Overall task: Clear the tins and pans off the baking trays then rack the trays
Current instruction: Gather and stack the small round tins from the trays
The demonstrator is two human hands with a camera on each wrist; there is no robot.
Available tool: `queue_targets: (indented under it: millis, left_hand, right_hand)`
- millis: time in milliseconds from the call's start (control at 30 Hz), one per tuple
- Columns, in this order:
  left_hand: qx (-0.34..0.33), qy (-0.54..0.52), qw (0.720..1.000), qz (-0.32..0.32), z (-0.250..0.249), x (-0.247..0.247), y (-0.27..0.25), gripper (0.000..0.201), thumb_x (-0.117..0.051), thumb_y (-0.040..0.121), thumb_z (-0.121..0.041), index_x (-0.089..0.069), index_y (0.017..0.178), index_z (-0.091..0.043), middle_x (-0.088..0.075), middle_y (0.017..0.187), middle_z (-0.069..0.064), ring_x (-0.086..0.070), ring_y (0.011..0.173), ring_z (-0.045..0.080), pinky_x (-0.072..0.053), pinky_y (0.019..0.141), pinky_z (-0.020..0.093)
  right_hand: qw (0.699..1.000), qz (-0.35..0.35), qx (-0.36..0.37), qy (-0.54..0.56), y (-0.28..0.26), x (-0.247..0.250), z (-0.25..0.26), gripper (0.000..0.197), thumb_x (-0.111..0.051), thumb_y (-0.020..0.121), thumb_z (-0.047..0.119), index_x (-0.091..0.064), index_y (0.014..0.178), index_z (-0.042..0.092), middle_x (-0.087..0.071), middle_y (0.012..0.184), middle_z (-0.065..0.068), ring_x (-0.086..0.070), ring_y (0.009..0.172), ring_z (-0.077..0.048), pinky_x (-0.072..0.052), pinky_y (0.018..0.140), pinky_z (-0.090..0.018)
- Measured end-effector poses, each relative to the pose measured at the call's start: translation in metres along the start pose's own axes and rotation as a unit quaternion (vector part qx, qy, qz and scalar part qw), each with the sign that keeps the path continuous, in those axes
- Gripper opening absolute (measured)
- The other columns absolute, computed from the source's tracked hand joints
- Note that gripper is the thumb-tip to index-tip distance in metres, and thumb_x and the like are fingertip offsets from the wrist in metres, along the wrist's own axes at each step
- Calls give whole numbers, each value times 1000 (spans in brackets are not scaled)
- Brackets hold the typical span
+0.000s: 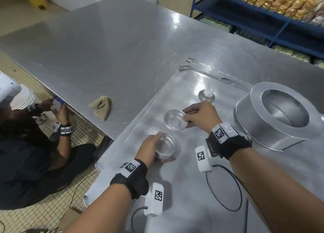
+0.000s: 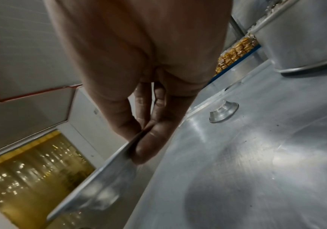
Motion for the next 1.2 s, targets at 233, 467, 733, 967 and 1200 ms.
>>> queue_targets:
  millis: [233,467,733,967,1200]
  left_hand:
    - [-51,117,990,66,-10,-31,-6,62,-56,79,-72,-73,112,-22,-73,112,12,-67,108,39,-48,95,64]
    - [-58,148,987,36,2,-36,4,41,-69,72,-44,-69,107,-22,-73,109,13,-68,104,39,-49,90,67]
    - [-94,181,978,46,3,-45,10,33,-67,66,-39,-69,97,-28,-72,103,15,-68,99,41,-53,86,65]
    - [-98,202,974,29,4,-43,26,29,-68,65,-36,-69,93,-29,-71,101,15,-68,98,40,-53,86,63]
    - [-97,181,979,9,-5,-42,42,28,-69,65,-34,-70,91,-27,-70,104,18,-66,102,44,-52,88,63]
  right_hand:
    - [999,-3,26,-45,-45,-1,-2,23,-67,72,-10,-79,86,4,-73,71,-12,-74,60,-25,-62,57,-31]
    - [998,-11,17,-61,-61,2,-19,18,-73,71,-4,-80,84,7,-74,69,-9,-73,60,-19,-61,57,-27]
    - [996,-22,15,-91,-57,6,-37,20,-77,69,-1,-81,85,10,-75,71,-4,-73,64,-19,-62,62,-25]
    - [998,0,-10,-57,-42,7,-50,18,-85,70,5,-80,86,7,-75,76,-9,-73,67,-23,-62,68,-25]
    - [996,-85,-11,-39,21,45,-59,15,-82,80,24,-77,84,10,-72,65,-8,-67,56,-18,-60,62,-25]
Point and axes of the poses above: each hand's wrist, its own y-axis towards the middle knuckle, its own x-axis out of the back of the hand, z = x × y, the point moved 9 cm from there along y, towards the middle knuckle
